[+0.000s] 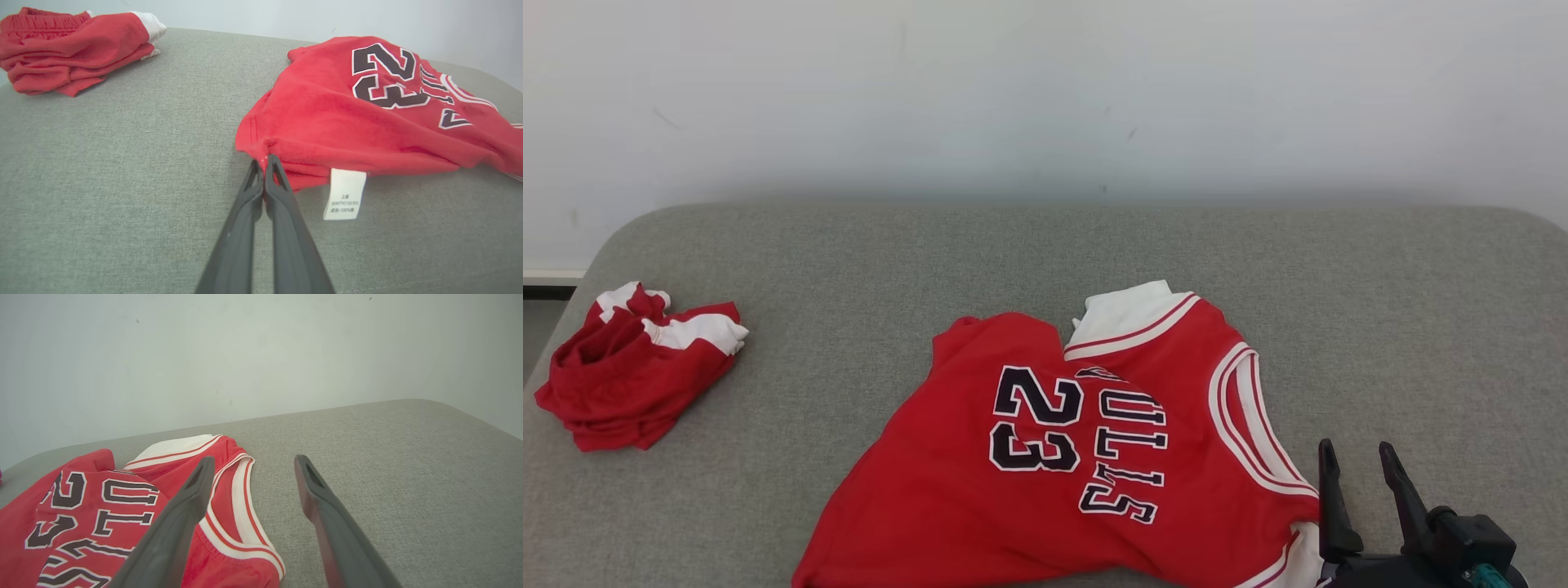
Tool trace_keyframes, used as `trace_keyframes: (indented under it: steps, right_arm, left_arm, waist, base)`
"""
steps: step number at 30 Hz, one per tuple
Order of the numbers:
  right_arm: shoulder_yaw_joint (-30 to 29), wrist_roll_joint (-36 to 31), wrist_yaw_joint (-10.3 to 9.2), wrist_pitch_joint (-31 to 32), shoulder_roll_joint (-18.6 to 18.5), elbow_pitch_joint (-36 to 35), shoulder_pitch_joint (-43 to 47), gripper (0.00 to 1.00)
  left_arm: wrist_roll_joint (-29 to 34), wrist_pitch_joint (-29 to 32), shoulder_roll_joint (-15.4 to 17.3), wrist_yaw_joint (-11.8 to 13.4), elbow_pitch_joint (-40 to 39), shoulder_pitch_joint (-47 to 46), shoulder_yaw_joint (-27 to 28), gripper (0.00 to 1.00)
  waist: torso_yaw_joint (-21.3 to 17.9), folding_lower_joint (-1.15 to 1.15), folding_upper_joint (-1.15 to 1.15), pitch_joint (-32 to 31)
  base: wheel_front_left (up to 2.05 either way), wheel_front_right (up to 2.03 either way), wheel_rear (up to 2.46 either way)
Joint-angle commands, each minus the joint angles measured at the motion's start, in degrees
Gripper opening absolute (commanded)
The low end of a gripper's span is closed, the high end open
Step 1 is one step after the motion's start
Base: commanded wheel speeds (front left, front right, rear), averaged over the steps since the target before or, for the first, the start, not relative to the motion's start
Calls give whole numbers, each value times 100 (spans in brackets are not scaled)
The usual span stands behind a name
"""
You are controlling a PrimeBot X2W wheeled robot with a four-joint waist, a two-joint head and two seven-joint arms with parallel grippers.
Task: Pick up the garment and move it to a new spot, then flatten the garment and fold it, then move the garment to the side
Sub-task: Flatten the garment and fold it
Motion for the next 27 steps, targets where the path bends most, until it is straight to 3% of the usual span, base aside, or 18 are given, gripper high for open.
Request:
trace_keyframes:
  steps: [1, 10, 19, 21, 27]
  right_arm:
    - [15, -40, -13, -1, 18, 15, 52, 100]
    - [-34, -42, -13, -1, 17, 20, 85, 100]
    - [-60, -30, -13, -1, 18, 23, 82, 100]
    - [-70, -22, -13, -1, 17, 13, 83, 100]
    - [-123, -8, -13, -1, 18, -4, 110, 100]
  left_arm:
    - [52, -27, -36, -17, 53, -34, 58, 0]
    - [347, -25, -172, -90, 201, -147, 689, 0]
    - [529, -25, -323, -153, 550, -221, 815, 0]
    - [568, -25, -386, -139, 497, -268, 883, 100]
    - [736, -25, -550, -140, 180, -187, 1137, 100]
  waist:
    - [-8, 0, 0, -33]
    - [-36, 0, 0, -46]
    - [-73, 0, 0, -6]
    - [-62, 0, 0, 5]
    - [5, 0, 0, 9]
  base:
    - [0, 0, 0]
    - [0, 0, 0]
    - [0, 0, 0]
    - [0, 0, 0]
    - [0, 0, 0]
